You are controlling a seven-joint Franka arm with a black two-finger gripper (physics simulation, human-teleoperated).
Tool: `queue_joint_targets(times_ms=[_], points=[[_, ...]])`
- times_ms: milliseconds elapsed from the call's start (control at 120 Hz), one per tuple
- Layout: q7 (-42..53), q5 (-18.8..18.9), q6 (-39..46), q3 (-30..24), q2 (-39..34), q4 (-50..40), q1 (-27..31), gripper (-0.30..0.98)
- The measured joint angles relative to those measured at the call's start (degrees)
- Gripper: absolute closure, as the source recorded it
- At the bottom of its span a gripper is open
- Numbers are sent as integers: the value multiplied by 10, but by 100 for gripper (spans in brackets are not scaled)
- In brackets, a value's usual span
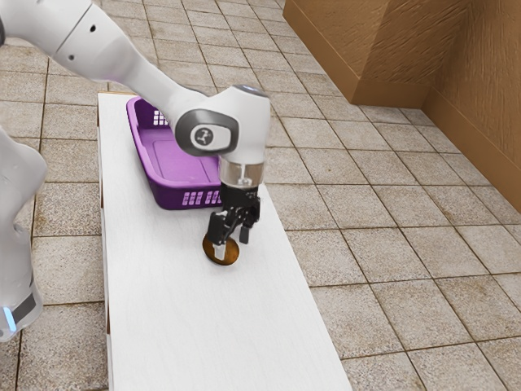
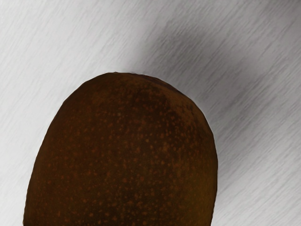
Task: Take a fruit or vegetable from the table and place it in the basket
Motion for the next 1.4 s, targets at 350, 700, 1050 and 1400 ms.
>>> queue_joint_targets(times_ms=[350,700,1050,1400], points=[[0,1,0,-1,-12,-21,7,0],[2,-9,1,0,7,-20,14,21],[6,-5,-3,-4,43,43,10,34],[12,55,-47,-6,19,123,26,34]])
